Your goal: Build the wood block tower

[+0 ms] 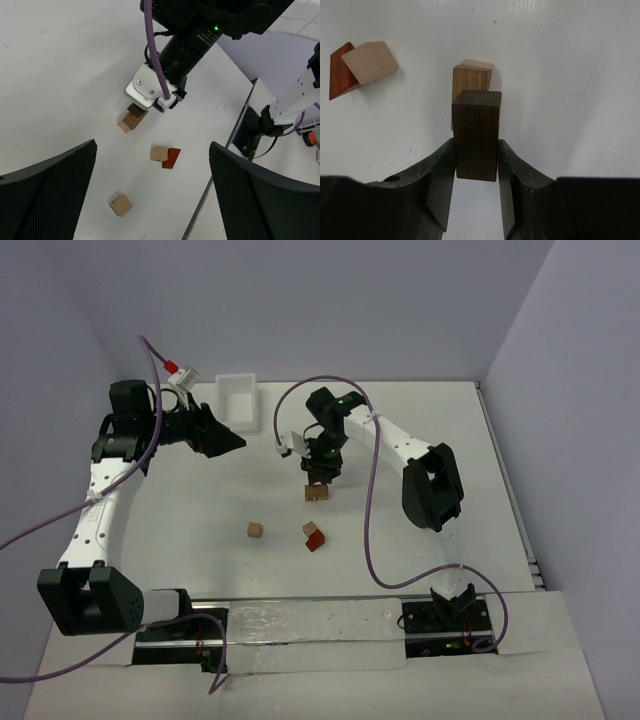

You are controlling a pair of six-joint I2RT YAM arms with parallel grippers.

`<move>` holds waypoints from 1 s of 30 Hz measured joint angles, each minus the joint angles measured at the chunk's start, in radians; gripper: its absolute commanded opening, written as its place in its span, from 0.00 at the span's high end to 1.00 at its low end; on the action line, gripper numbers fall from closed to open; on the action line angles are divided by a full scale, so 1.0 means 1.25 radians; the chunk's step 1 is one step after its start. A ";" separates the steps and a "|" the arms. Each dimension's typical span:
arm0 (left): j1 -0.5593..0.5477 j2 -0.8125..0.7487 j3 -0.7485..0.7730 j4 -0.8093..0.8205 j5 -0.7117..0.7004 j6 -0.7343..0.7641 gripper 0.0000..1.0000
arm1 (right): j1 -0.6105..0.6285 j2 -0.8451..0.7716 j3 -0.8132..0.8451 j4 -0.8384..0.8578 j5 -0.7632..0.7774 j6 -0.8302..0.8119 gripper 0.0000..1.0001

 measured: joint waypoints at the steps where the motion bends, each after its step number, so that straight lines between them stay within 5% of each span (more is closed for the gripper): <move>1: 0.000 0.001 0.000 0.000 0.000 0.000 0.01 | 0.001 0.000 0.000 0.000 0.000 0.002 0.83; 30: 0.000 0.005 -0.010 0.017 0.001 -0.003 0.01 | 0.019 0.000 -0.024 0.037 0.001 0.052 0.79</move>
